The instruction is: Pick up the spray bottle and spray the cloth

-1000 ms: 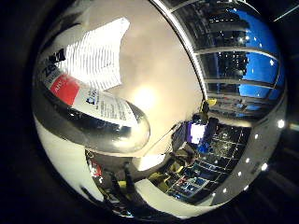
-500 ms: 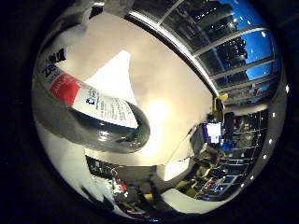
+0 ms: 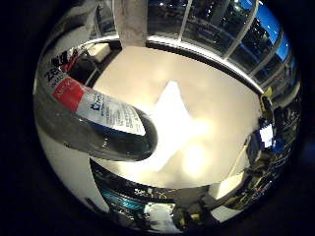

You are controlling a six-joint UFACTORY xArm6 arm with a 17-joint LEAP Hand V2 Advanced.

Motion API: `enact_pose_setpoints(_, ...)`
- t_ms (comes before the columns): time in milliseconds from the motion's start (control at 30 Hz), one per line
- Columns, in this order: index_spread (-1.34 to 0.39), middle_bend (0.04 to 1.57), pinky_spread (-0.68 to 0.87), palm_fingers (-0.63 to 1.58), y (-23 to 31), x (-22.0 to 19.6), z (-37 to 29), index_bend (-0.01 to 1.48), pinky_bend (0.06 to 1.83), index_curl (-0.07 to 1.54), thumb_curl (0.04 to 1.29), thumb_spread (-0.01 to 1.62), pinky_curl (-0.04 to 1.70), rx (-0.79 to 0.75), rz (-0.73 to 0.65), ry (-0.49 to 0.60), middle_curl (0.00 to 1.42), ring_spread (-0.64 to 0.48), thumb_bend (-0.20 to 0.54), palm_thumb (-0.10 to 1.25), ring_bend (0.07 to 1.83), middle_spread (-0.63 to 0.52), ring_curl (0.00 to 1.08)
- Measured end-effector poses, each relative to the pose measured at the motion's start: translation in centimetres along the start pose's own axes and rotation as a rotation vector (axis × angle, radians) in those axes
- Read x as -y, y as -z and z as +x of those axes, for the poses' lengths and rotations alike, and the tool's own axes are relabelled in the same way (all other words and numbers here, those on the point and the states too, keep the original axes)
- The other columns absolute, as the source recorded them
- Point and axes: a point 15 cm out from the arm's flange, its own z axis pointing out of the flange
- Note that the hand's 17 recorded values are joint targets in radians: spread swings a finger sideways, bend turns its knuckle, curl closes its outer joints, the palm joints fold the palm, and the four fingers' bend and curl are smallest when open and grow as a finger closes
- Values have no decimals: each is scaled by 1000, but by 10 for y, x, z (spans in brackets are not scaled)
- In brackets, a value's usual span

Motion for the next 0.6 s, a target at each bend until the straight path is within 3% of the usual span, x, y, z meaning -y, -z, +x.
enact_pose_setpoints(367, -232, 1431, -154, 1118, -29, 9, 5, 1113, 1017, 908, 877, 790, 1584, 228, 148, -52, 694, -231, -17, 1023, 1357, -103, 837)
enact_pose_setpoints(600, -232, 1434, -154, 1118, -58, 1, 10, 1113, 1016, 908, 871, 790, 1584, 326, 150, -72, 691, -231, -17, 1018, 1352, -102, 837)
